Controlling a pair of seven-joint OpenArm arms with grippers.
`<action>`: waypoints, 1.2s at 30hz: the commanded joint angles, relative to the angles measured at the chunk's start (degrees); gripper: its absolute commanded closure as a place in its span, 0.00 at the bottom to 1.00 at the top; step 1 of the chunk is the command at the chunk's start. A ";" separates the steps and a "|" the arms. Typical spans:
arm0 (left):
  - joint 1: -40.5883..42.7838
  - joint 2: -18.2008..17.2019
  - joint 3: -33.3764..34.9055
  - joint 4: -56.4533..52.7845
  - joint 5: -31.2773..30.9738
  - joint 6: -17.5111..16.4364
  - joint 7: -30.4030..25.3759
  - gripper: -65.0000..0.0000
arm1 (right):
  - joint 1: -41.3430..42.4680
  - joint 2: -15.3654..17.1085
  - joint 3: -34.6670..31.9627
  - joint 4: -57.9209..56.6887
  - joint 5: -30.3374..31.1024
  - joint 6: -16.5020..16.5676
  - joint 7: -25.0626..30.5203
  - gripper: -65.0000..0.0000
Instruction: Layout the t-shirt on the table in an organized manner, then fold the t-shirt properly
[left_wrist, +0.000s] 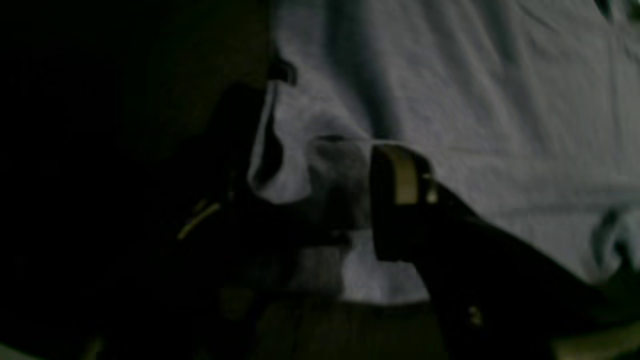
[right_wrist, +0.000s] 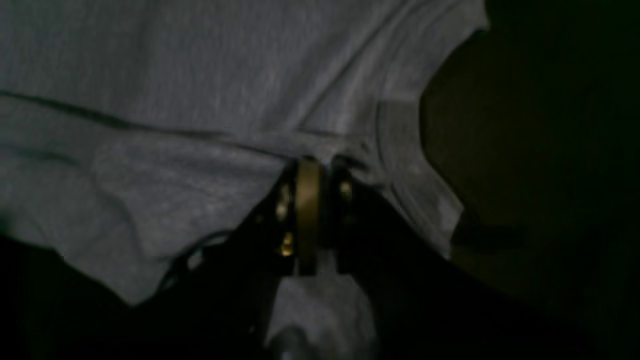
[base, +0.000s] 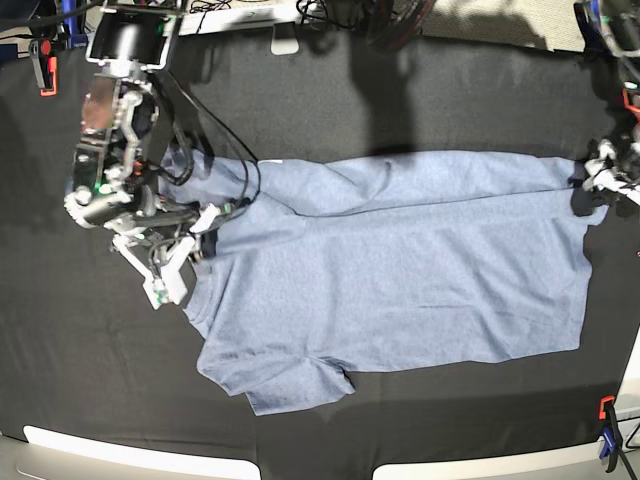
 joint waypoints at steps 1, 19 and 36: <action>-0.70 -2.56 -0.33 0.92 -2.19 -0.24 -0.37 0.52 | 1.14 1.07 0.22 0.87 0.85 -0.17 0.35 0.76; 7.04 -1.86 -0.33 0.66 -8.72 2.16 -2.34 0.50 | -4.81 4.31 5.46 13.25 8.79 1.95 -2.84 0.69; 5.90 2.67 -0.33 0.63 -3.89 4.96 -1.09 1.00 | -13.75 4.35 5.40 14.51 16.24 4.39 -7.08 0.69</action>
